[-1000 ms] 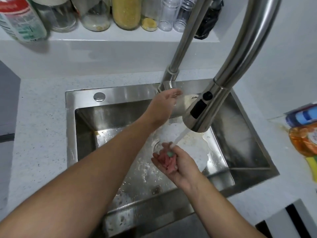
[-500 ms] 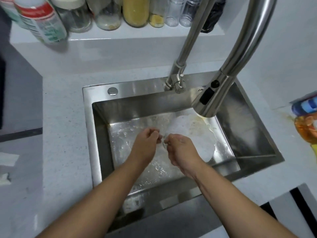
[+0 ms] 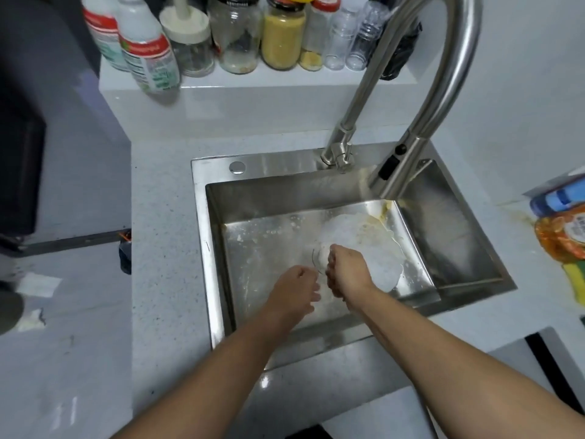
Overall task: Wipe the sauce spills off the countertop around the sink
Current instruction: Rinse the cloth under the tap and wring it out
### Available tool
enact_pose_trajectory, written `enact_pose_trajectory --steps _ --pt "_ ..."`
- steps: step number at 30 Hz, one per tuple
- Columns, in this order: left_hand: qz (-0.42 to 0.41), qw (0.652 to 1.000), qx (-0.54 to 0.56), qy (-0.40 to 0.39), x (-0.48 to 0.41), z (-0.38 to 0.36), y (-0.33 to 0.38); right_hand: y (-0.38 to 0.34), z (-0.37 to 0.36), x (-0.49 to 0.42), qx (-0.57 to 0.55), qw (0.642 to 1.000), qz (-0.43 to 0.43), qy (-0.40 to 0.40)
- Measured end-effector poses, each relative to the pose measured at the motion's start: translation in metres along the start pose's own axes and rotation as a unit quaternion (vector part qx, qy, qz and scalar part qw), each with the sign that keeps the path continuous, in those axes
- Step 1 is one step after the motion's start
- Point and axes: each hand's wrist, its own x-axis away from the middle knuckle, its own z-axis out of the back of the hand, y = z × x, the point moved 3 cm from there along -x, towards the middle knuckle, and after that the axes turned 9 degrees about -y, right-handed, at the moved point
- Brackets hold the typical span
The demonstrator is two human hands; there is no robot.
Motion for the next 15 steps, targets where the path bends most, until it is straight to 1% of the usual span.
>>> enact_pose_trajectory --steps 2,4,6,8,10,12,14,15 --pt "0.010 0.999 0.007 -0.035 0.008 -0.011 0.007 -0.006 0.005 0.011 -0.043 0.997 0.019 -0.060" --pt "0.011 0.998 0.021 -0.059 0.017 -0.022 0.014 -0.012 0.011 0.023 -0.135 0.985 0.020 -0.109" --pt "-0.004 0.996 0.062 -0.057 0.023 -0.031 0.022 -0.019 0.022 0.033 -0.231 0.964 0.026 -0.128" --pt "-0.042 0.995 0.071 -0.049 0.029 -0.038 0.031 -0.028 0.035 0.045 -0.271 0.952 0.050 -0.134" --pt "-0.090 0.993 0.051 -0.053 0.035 -0.047 0.041 -0.032 0.056 0.054 -0.233 0.959 0.075 -0.141" --pt "-0.127 0.990 0.031 -0.057 0.041 -0.059 0.050 -0.035 0.074 0.064 -0.149 0.971 0.079 -0.171" --pt "-0.153 0.987 0.018 -0.040 0.043 -0.075 0.059 -0.036 0.097 0.069 -0.071 0.978 0.072 -0.180" --pt "-0.165 0.986 0.018 -0.025 0.044 -0.085 0.063 -0.035 0.111 0.068 -0.054 0.980 0.075 -0.177"
